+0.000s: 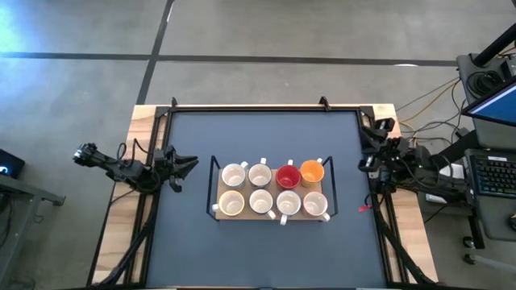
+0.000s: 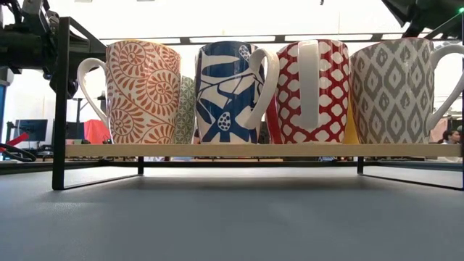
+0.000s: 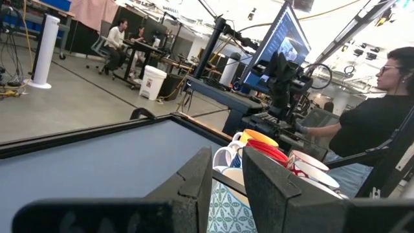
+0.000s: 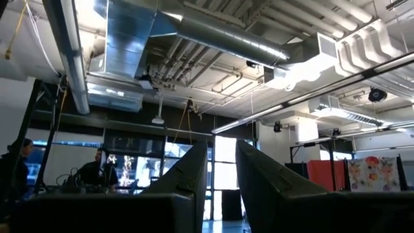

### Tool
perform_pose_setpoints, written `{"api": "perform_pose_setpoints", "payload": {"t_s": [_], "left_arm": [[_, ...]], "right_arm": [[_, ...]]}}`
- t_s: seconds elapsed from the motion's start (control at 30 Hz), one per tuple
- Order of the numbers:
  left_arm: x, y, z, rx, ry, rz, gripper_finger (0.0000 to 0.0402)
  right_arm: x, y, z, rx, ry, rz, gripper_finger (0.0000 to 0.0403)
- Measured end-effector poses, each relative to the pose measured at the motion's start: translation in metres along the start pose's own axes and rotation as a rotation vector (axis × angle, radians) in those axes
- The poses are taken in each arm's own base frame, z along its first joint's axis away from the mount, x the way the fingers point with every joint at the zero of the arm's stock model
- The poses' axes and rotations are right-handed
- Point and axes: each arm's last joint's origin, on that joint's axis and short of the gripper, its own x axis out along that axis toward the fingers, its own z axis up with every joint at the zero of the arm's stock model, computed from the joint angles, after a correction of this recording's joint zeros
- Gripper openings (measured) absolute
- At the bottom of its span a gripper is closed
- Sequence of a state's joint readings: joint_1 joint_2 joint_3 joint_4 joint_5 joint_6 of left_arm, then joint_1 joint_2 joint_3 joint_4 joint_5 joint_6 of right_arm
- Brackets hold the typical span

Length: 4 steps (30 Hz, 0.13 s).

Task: Place coffee mugs
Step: Return to Home Position

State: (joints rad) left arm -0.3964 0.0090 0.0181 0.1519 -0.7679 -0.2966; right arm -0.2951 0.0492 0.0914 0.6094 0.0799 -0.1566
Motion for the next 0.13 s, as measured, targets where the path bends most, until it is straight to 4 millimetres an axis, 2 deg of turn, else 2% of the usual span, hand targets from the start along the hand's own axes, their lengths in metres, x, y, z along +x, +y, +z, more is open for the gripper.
{"api": "perform_pose_setpoints", "payload": {"t_s": [0.13], "left_arm": [[0.0,0.0,0.0,0.0,0.0,0.0,0.0068]], "right_arm": [[-0.0018,-0.0006,0.0028,0.002,-0.022,-0.003,0.0068]]}}
